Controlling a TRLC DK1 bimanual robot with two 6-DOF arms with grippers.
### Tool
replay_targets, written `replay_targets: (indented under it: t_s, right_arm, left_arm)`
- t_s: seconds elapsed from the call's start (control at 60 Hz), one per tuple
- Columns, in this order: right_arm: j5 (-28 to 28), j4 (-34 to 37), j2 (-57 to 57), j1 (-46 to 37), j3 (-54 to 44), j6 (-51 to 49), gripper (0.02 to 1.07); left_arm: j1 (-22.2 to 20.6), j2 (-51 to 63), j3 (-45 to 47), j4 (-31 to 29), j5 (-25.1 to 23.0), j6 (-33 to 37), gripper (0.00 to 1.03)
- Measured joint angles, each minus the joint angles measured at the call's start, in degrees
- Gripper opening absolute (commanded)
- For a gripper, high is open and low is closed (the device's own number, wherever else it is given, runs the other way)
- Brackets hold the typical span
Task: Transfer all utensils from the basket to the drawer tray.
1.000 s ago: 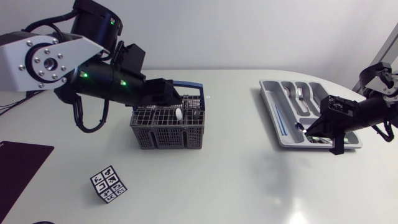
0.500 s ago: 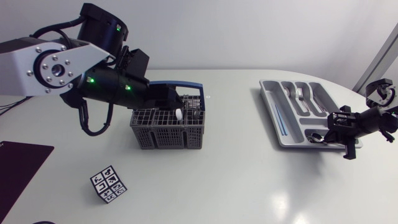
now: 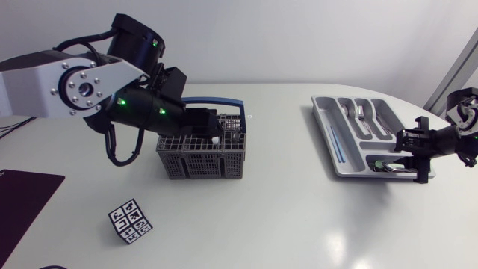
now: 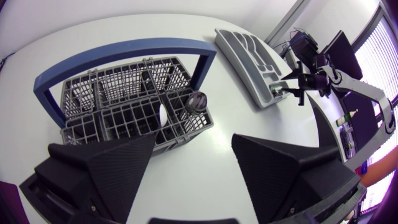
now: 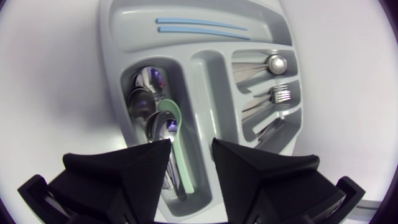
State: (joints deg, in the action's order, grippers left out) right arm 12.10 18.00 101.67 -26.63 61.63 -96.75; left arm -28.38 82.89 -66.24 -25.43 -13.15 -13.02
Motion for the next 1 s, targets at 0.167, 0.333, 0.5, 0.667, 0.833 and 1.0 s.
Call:
replay_targets:
  t_s: [0.167,0.333,0.5,0.667,0.833,1.0]
  right_arm:
    - [2.5,4.0,-6.3,1.2,0.0,6.4,0.78]
    - [5.9,5.9,-14.2,4.7,-2.3,12.6,0.83]
    - [7.7,8.8,-22.1,10.3,-6.1,21.0,0.84]
    - [8.3,11.9,-27.1,17.7,-7.0,30.2,0.84]
    - [8.3,13.2,-30.2,24.5,-7.8,38.0,0.84]
    - [8.2,13.3,-31.6,29.4,-8.8,42.9,0.84]
  left_arm:
    - [-1.0,1.4,0.0,0.0,2.3,0.0,0.82]
    - [-1.2,3.4,0.0,0.0,3.2,0.0,0.77]
    - [-0.7,5.4,0.0,1.0,3.2,0.0,0.70]
    - [0.6,6.9,-0.1,4.1,3.2,0.0,0.60]
    - [1.6,9.3,-0.6,6.0,3.2,0.0,0.59]
    - [1.6,11.7,-1.7,6.0,3.2,0.2,0.54]
